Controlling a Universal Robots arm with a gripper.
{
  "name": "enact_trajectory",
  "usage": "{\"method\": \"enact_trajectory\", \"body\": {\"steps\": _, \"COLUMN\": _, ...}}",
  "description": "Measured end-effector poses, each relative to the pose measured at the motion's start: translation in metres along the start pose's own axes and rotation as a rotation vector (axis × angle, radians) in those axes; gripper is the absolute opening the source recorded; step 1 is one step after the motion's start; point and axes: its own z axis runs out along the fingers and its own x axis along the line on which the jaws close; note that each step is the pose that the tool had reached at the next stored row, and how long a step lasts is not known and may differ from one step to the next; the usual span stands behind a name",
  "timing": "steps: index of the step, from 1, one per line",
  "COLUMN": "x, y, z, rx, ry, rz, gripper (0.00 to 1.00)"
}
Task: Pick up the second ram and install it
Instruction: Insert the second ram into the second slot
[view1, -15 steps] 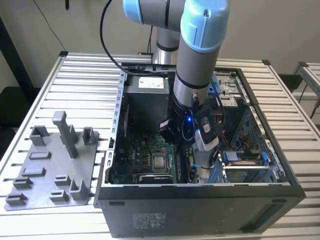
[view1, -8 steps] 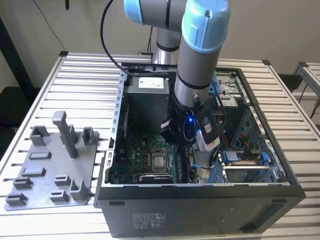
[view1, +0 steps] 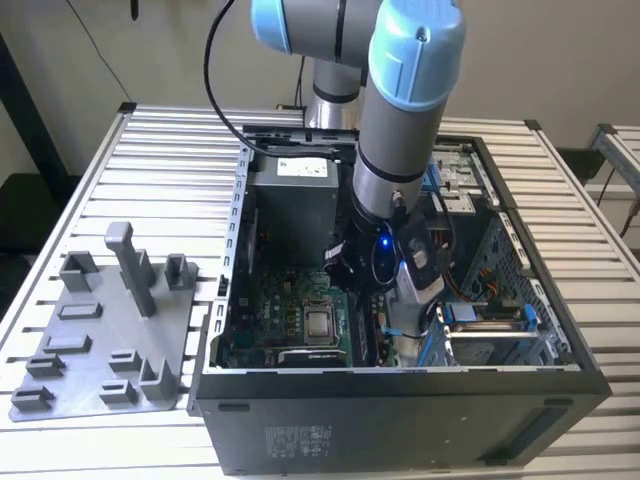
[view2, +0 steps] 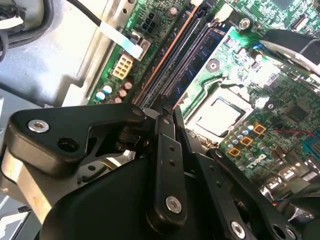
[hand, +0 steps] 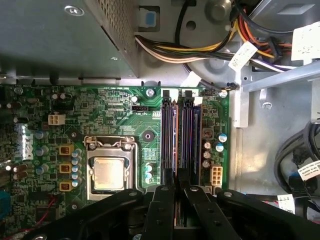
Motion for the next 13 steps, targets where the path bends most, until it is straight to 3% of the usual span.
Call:
{"method": "enact_trajectory", "body": {"steps": 8, "x": -0.0001, "y": 0.0000, "z": 0.0005, "rx": -0.0004, "ry": -0.0001, "rz": 0.001, "gripper": 0.14}}
{"method": "enact_trajectory", "body": {"steps": 13, "x": -0.0001, "y": 0.0000, "z": 0.0028, "rx": -0.0004, "ry": -0.0016, "rz": 0.030, "gripper": 0.14}}
